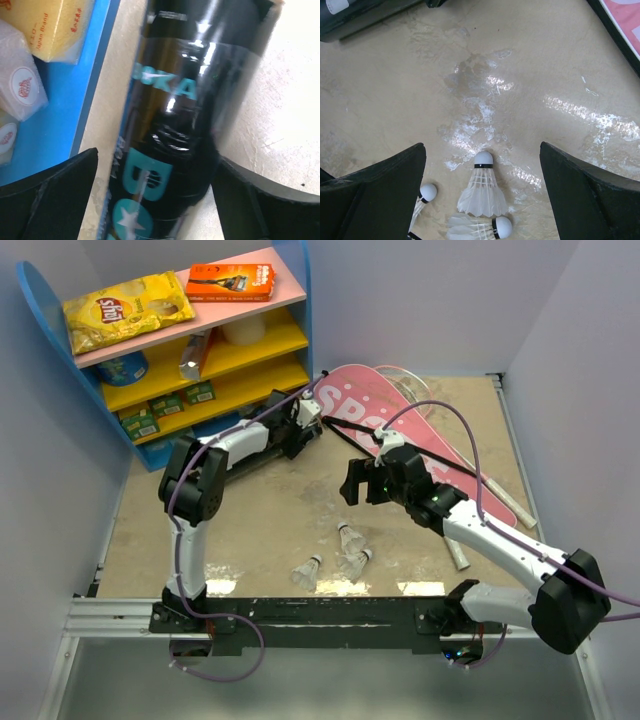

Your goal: Pack up the badminton gear

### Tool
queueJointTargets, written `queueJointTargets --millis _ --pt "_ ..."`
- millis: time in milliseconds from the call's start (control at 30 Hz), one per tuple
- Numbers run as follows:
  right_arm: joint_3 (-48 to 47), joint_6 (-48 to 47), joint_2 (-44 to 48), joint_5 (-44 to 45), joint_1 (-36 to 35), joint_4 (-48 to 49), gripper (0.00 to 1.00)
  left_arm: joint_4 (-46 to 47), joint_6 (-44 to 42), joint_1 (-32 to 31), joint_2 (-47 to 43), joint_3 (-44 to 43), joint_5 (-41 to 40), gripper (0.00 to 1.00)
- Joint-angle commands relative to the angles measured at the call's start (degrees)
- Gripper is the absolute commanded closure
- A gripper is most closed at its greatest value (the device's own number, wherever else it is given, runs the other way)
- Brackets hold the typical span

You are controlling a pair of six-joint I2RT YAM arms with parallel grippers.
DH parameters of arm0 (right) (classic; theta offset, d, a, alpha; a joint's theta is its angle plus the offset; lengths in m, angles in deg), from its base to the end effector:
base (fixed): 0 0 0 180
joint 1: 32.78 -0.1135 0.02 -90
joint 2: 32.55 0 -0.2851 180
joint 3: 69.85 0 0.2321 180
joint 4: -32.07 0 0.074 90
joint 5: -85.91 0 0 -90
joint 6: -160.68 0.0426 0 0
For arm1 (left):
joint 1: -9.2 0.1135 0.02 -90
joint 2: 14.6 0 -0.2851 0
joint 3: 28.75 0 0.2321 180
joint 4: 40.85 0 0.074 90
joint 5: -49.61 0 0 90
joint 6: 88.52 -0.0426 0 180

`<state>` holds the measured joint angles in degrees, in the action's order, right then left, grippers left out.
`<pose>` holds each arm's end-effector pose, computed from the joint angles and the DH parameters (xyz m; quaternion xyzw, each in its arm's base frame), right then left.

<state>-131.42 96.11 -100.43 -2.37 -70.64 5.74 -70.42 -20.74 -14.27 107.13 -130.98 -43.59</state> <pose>0.1915 0.1472 0.2892 -0.0878 0.8728 0.2406 0.4154 0.4275 -0.1830 0.1905 0.3546 0.8668 0.0223 0.3498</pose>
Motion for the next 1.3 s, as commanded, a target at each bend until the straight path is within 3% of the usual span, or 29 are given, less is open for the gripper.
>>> queueJointTargets --millis 0,200,233,333,467,633,700,900,1067,1267 --pt "-0.26 -0.56 -0.06 -1.36 -0.10 1.95 0.01 0.26 -1.69 0.09 1.40 -0.65 2.94 0.12" --pt "-0.17 0.32 -0.77 -1.63 -0.19 1.95 0.01 0.53 -1.16 0.17 -0.70 1.19 5.31 0.44" --pt "-0.17 0.67 -0.85 -1.63 -0.19 1.86 0.01 0.79 -0.90 0.17 -1.14 1.55 5.31 0.60" --pt "-0.17 0.76 -0.85 -1.63 -0.19 1.42 0.01 0.53 0.59 0.08 -2.81 2.78 5.31 0.86" --pt "-0.43 0.50 0.20 -3.21 -0.28 0.20 0.01 0.26 4.71 -0.35 -7.20 5.84 8.12 0.94" --pt "-2.28 -1.96 3.79 -2.43 -0.19 -6.21 0.02 -0.96 4.82 -3.34 -18.53 12.53 10.32 0.95" --pt "-3.86 -3.62 5.47 -2.59 -0.19 -9.89 0.02 -3.41 4.64 -5.09 -23.70 15.16 12.07 0.99" --pt "-9.22 -5.92 12.06 -6.37 -0.28 -18.42 0.04 -2.46 7.53 -13.53 -38.12 24.30 15.24 0.99" --pt "-9.31 -6.53 18.82 -12.86 -0.28 -17.91 0.07 -3.52 12.28 -17.13 -47.18 30.10 18.23 0.98" --pt "-12.82 -9.34 19.19 -21.56 -0.28 -22.13 0.09 -4.40 16.68 -19.16 -56.14 37.22 18.41 1.00"
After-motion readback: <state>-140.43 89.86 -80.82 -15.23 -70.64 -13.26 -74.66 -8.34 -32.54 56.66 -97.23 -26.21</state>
